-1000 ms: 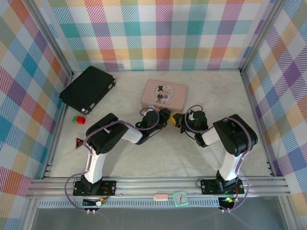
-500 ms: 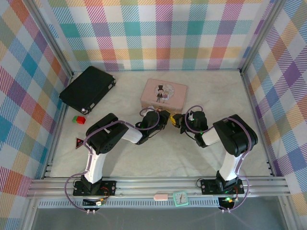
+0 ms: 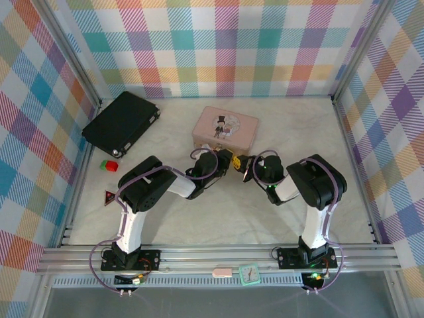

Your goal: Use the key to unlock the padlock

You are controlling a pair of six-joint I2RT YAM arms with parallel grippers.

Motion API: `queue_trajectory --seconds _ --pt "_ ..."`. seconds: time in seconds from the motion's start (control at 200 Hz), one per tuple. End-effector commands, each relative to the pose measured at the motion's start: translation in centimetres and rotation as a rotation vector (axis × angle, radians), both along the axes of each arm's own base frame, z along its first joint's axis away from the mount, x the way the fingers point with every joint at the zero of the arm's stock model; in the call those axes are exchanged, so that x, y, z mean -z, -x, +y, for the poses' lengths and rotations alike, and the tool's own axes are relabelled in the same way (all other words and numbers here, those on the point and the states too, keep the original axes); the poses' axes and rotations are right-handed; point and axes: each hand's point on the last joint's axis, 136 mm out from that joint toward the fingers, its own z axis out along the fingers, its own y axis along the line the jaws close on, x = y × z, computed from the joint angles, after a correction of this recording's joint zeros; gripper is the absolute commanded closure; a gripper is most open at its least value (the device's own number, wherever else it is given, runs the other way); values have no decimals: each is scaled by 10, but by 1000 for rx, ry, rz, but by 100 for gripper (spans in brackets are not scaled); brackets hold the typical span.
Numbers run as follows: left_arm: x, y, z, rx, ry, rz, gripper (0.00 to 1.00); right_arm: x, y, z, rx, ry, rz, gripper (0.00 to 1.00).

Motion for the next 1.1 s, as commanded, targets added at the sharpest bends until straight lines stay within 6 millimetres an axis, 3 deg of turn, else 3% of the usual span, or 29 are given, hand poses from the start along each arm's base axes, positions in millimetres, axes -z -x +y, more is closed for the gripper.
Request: queue_trajectory --seconds 0.0,0.135,0.285,0.605,0.785,1.095 --pt "-25 3 -12 36 79 -75 95 -22 8 20 -35 -217 111 100" --pt "-32 3 -8 34 81 -83 67 -10 10 19 -38 -170 99 100" --pt "-37 5 1 36 62 -84 49 11 15 23 -83 -100 86 100" --pt "-21 24 49 37 -96 -17 39 45 36 8 -103 86 55 100" --pt "-18 23 69 48 -187 10 38 66 51 -3 -124 212 68 100" --pt "-12 18 56 108 -186 13 41 75 56 -12 -147 354 6 100"
